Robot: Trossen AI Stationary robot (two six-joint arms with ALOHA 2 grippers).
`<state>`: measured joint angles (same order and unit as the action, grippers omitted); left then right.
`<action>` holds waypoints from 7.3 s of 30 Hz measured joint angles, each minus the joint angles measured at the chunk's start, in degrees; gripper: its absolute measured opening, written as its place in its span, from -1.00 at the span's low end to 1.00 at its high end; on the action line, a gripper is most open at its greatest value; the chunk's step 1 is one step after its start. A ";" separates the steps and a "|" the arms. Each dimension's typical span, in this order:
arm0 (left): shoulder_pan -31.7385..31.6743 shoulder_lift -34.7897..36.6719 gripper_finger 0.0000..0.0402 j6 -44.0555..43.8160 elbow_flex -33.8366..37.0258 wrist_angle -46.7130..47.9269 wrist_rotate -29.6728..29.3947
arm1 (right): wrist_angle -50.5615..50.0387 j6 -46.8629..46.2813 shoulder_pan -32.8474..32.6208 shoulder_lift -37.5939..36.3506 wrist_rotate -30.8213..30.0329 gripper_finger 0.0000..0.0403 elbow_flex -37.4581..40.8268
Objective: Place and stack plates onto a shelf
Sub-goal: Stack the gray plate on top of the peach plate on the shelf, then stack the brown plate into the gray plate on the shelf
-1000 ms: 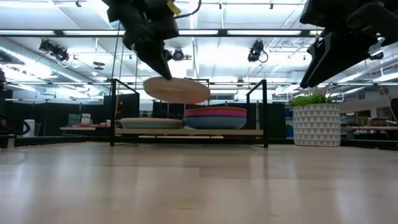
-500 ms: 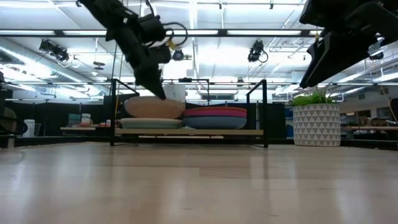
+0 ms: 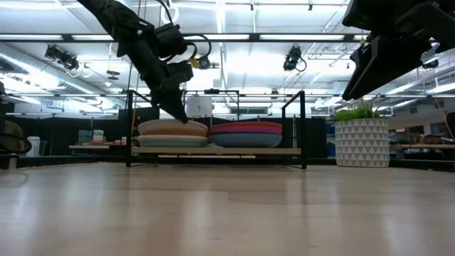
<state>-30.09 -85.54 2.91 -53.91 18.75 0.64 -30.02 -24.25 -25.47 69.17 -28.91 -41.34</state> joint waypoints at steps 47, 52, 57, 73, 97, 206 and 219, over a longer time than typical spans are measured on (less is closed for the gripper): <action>3.61 -2.97 -0.28 12.41 -2.28 9.51 -13.43 | -0.87 -27.69 -11.06 9.75 18.23 -0.30 -0.09; 6.01 -0.20 -0.28 12.40 -4.28 8.91 -7.48 | -1.44 -28.95 -11.43 9.62 21.41 -0.30 -0.14; 11.18 0.35 -0.28 12.39 -3.78 -1.57 6.41 | -9.16 -34.21 -8.77 9.66 27.72 -0.30 -2.25; 22.65 0.09 -0.28 21.45 0.31 -11.41 6.54 | -31.85 -21.36 -5.08 11.26 27.96 -0.06 -5.07; 29.62 0.09 -0.28 21.88 0.31 2.19 6.53 | -19.48 -7.50 2.14 11.34 31.23 -0.34 2.34; 50.02 -12.99 -0.71 52.48 0.28 -39.90 -38.26 | 6.72 18.38 30.99 -12.96 25.73 -0.30 -0.38; 44.97 -7.68 -0.71 48.48 0.25 -23.74 -56.30 | 25.97 19.64 26.62 -18.15 22.48 -0.30 16.76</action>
<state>14.88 -93.21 51.39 -53.66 -5.00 -55.66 -4.05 -4.61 1.15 51.01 -6.43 -24.58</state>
